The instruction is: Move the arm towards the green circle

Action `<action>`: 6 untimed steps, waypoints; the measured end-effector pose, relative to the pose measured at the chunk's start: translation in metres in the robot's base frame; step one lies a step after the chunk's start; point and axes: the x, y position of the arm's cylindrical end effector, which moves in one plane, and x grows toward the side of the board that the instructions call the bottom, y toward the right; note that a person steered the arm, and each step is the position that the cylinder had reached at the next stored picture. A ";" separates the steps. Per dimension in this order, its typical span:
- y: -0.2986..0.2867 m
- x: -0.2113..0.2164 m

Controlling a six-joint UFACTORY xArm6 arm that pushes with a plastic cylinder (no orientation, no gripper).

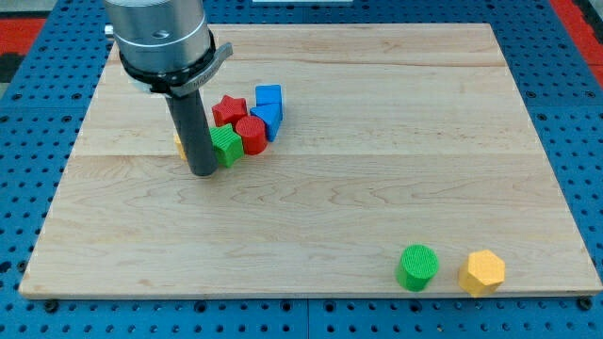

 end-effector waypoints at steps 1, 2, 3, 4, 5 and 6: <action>0.025 0.096; 0.051 0.137; 0.057 0.139; 0.057 0.139; 0.100 0.139; 0.148 0.139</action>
